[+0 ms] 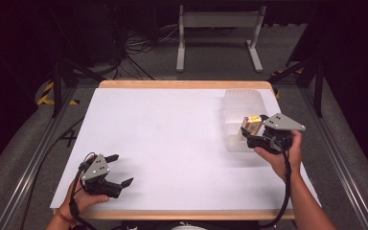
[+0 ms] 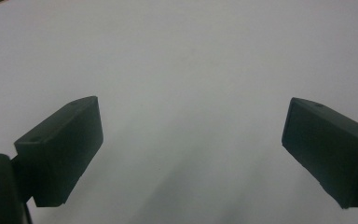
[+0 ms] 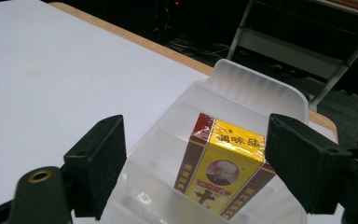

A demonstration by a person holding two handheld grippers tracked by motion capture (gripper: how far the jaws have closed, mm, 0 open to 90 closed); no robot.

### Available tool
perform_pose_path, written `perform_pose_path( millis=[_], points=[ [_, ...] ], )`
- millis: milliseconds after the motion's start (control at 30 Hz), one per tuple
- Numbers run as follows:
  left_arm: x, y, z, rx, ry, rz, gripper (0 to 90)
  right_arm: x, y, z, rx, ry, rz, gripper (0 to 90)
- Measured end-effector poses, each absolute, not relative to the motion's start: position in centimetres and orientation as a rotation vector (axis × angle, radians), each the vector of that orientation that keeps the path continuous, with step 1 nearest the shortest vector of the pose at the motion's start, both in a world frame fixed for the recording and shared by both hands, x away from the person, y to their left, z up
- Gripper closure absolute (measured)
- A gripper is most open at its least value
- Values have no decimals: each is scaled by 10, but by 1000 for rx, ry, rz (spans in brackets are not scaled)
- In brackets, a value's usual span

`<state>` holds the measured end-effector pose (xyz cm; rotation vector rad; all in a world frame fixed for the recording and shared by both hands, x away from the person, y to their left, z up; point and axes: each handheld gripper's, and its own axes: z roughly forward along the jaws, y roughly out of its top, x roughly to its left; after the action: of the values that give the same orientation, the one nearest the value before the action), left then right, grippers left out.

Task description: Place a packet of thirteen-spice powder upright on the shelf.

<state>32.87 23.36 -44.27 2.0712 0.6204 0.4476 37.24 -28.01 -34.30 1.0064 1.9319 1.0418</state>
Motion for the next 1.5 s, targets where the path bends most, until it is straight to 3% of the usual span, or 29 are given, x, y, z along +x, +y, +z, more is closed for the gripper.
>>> perform_pose_path(
  millis=[933, 1500],
  points=[
    [337, 230, -443, 2103, 599, 471, 58, 329, -301, -358, 890, 1976, 960, 183],
    [335, 228, -444, 2119, 592, 483, 58, 309, -316, -391, 873, 2060, 869, 157]
  ],
)
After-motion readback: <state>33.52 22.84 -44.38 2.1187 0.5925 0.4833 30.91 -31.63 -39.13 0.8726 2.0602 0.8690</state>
